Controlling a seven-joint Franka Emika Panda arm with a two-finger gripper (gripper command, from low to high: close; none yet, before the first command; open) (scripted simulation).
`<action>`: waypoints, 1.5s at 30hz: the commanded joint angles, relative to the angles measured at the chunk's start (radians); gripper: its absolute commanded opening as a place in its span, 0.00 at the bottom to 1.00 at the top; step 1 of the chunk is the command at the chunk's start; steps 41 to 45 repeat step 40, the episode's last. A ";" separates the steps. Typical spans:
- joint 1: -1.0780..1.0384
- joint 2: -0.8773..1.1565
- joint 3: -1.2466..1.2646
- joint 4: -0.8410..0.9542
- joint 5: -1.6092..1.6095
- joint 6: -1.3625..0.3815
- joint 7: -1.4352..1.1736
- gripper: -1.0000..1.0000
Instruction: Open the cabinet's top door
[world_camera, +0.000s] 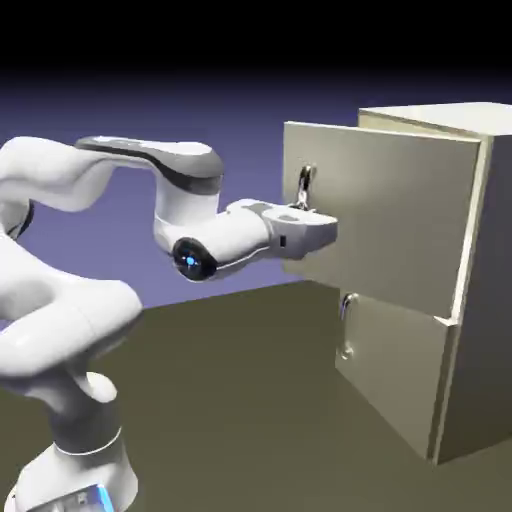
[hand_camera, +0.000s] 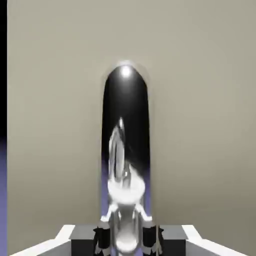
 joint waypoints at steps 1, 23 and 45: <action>-0.017 0.014 -0.028 -0.003 -0.037 -0.042 -0.013 0.00; -0.331 0.723 -0.361 0.392 -0.900 -0.688 -0.430 0.00; -0.331 1.232 -0.364 0.922 -1.271 -0.909 -0.540 1.00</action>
